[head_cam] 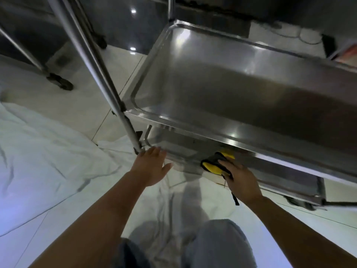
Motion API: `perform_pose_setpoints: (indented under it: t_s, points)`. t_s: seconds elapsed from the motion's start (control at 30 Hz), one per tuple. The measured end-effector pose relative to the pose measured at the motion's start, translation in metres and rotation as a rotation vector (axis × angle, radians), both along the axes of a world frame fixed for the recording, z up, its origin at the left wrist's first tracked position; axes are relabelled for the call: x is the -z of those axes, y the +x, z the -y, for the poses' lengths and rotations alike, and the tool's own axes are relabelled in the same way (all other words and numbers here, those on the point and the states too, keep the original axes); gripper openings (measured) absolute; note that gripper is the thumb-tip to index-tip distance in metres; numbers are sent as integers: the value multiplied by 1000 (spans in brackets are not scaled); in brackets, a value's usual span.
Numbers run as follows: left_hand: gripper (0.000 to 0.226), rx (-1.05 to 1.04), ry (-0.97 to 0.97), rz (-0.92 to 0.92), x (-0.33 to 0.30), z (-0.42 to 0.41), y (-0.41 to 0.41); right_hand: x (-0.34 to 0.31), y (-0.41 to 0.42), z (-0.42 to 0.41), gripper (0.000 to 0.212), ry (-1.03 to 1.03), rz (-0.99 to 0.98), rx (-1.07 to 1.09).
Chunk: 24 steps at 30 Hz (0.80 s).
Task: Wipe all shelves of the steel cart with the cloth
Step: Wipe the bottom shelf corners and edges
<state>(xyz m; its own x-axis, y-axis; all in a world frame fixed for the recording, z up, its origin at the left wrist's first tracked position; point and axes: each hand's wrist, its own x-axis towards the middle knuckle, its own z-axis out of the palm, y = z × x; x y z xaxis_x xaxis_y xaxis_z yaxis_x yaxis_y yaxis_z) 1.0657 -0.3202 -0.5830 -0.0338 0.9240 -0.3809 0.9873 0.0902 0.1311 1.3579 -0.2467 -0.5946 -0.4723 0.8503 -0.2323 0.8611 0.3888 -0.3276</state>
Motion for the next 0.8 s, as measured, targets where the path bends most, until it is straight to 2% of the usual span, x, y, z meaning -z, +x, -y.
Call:
perform_pose_setpoints:
  t_s: [0.17,0.33,0.47,0.6,0.67,0.8]
  points:
    - [64,-22,73,-1,110,-50,-5,116,2,-43,46,66,-39,7]
    - [68,-97,58,-8,185,-80,-6,190,11,-56,48,138,-61,-51]
    - [79,-121,63,-24,219,-80,0,207,21,-39,48,185,-125,-60]
    - [113,-206,86,-76,239,-86,-12,210,17,-36,58,148,-65,-55]
    - [125,-246,145,-95,251,-83,-18,212,3,-39,58,164,-52,-78]
    - [133,-288,188,-85,264,-86,-16,221,-65,-48,47,226,-12,-188]
